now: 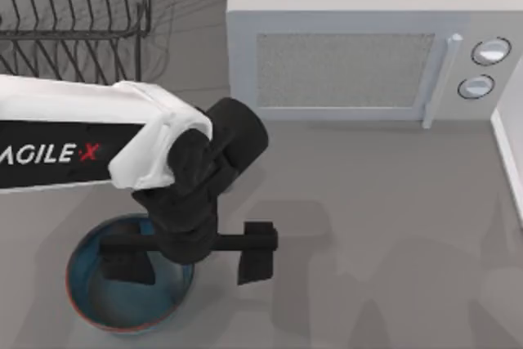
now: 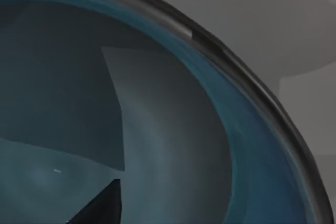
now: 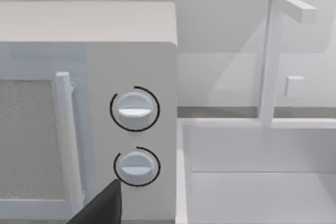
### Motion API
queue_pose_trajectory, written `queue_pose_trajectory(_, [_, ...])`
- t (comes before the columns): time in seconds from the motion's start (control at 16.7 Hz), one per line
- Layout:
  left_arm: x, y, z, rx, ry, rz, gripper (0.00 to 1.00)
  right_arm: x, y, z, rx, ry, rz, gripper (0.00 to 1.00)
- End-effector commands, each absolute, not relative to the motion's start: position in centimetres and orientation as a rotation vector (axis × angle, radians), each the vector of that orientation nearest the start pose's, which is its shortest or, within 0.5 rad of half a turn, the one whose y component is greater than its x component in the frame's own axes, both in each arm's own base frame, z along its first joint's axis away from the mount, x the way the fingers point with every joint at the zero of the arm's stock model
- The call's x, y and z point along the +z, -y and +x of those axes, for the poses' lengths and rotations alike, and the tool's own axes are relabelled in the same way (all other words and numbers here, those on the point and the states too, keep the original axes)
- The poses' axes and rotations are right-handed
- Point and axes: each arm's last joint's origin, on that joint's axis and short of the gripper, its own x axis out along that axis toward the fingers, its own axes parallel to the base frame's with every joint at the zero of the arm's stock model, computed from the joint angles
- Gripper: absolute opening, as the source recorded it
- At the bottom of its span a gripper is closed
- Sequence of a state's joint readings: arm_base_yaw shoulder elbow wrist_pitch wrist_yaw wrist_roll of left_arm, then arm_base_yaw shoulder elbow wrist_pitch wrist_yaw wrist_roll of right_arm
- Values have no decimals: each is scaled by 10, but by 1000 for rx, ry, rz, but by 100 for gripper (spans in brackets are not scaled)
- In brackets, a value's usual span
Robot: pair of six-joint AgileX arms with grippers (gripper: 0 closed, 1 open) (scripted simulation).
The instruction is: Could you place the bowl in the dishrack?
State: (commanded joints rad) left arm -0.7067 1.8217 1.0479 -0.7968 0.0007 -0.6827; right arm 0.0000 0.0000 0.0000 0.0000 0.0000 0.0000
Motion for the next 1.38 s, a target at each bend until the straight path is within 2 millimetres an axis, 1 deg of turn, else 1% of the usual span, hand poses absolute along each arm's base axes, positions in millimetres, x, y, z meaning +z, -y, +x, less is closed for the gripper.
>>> queue_pose_trajectory(0.12, [128,199,236,-16,-1571,15,100,160,1,106,0,0,0,100])
queue_pose_trajectory(0.9, [128,199,236,-16,-1571,15,2,160,1,106,0,0,0,100])
queue_pose_trajectory(0.96, [128,199,236,-16,-1571,15,0,160,1,106,0,0,0,100])
queue_pose_trajectory(1.38, [128,199,236,-16,-1571,15,0,160,1,106,0,0,0,100])
